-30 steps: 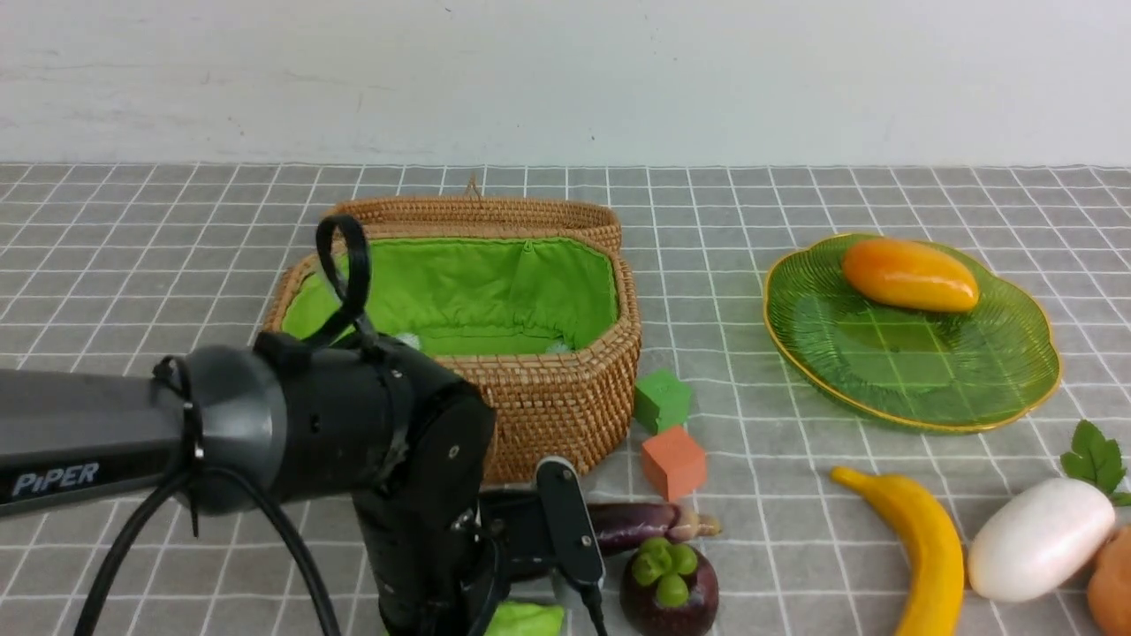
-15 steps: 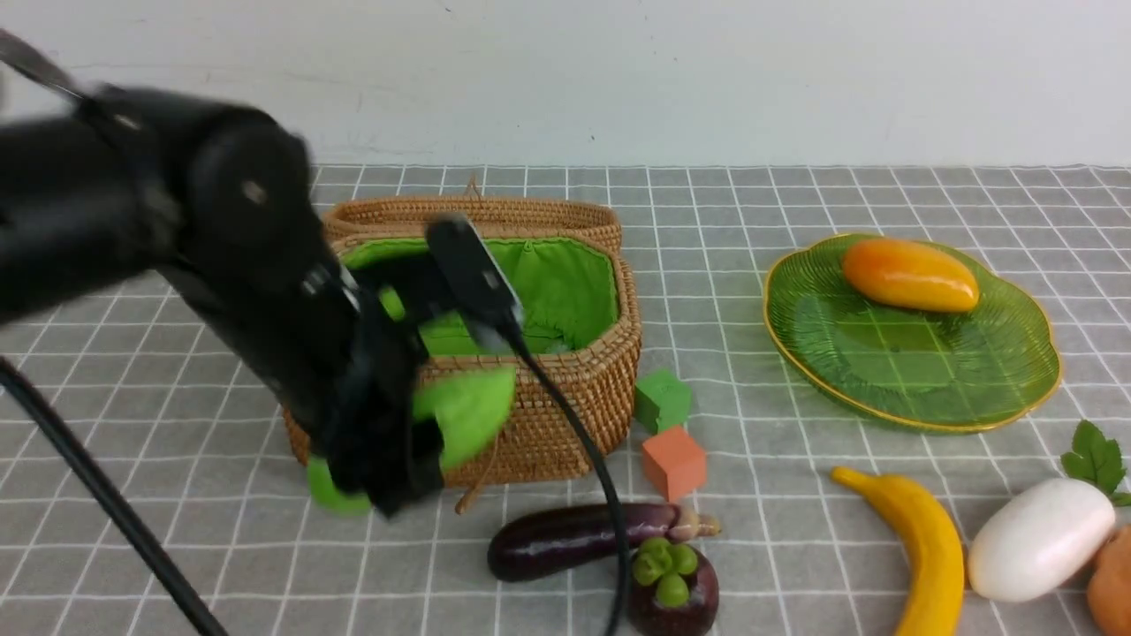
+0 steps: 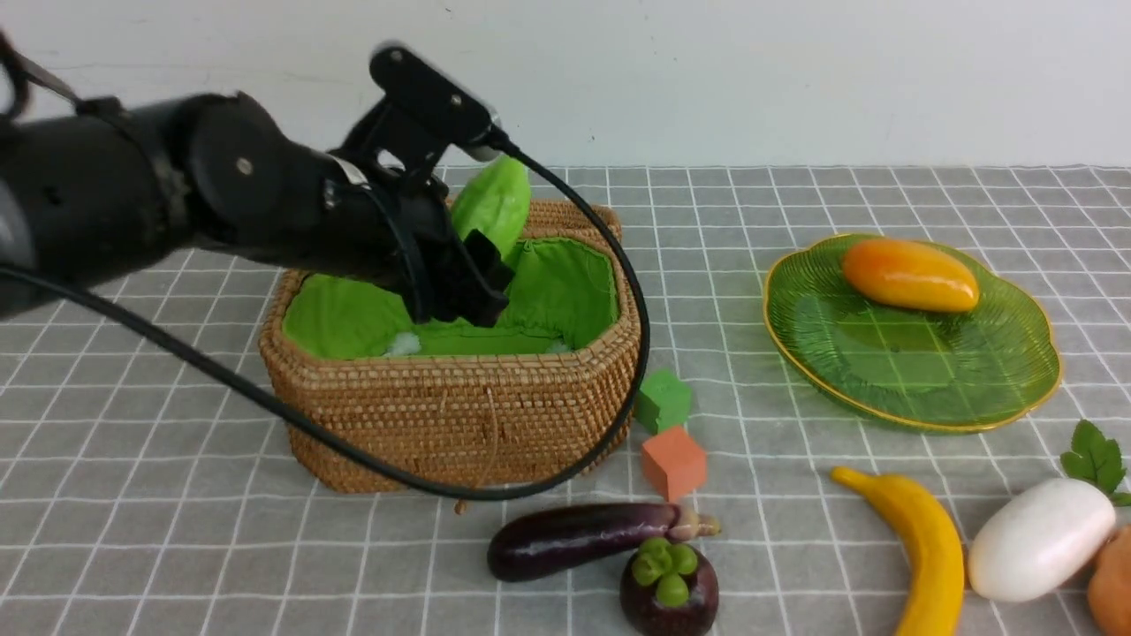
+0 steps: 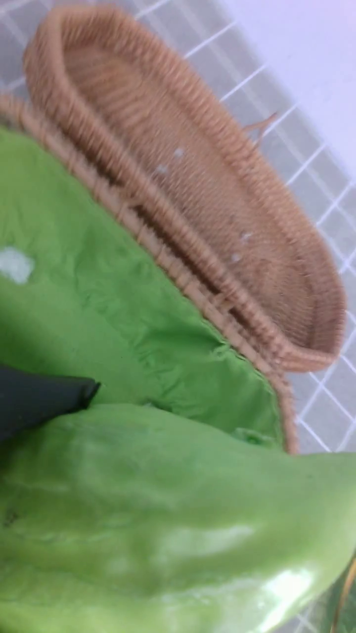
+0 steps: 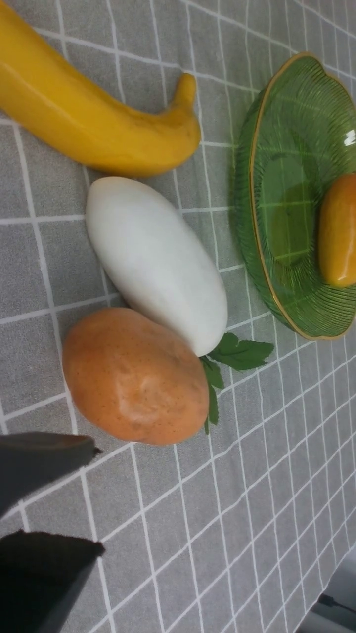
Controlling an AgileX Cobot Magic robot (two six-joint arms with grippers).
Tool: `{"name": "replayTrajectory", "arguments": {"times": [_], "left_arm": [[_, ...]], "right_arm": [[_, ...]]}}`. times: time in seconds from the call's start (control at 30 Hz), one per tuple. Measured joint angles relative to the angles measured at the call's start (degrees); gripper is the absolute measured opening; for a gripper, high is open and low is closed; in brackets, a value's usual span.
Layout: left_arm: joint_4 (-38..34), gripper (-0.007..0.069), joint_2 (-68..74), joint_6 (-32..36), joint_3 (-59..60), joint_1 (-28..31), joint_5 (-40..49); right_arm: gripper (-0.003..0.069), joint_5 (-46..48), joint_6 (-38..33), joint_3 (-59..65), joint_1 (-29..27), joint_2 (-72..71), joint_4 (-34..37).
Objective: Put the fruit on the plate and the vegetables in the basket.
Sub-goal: Take a chayote with your left arm and place it on the basket on the left, then use the left arm to grab an eggplant and put it into the left basket
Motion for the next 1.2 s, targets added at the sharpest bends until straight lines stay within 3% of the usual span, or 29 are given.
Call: {"name": "replayTrajectory", "arguments": {"times": [0.17, 0.23, 0.3, 0.4, 0.53, 0.83, 0.97, 1.2], "left_arm": [[-1.76, 0.0502, 2.70, 0.00, 0.00, 0.06, 1.00], [-2.10, 0.0602, 2.86, 0.00, 0.00, 0.06, 2.29], [-2.30, 0.0646, 2.80, 0.00, 0.00, 0.06, 2.80], [-2.39, 0.0664, 2.34, 0.00, 0.00, 0.06, 3.90], [-2.33, 0.0645, 0.59, 0.00, 0.00, 0.06, 7.39], [-3.48, 0.0479, -11.22, 0.05, 0.00, -5.33, 24.10], [-3.06, 0.0456, -10.56, 0.89, 0.00, -10.30, 25.20], [6.94, 0.0454, -0.35, 0.76, 0.00, -17.18, 20.43]], "right_arm": [[0.0242, 0.00, 0.00, 0.00, 0.00, 0.00, 0.00], [0.0242, 0.00, 0.00, 0.00, 0.00, 0.00, 0.00], [0.0242, 0.00, 0.00, 0.00, 0.00, 0.00, 0.00], [0.0242, -0.07, 0.00, 0.00, 0.00, 0.00, 0.00], [0.0242, -0.07, 0.00, 0.00, 0.00, 0.00, 0.00], [0.0242, -0.07, 0.00, 0.00, 0.00, 0.00, 0.00], [0.0242, -0.07, 0.00, 0.00, 0.00, 0.00, 0.00], [0.0242, -0.01, 0.00, 0.00, 0.00, 0.00, 0.00]]}}
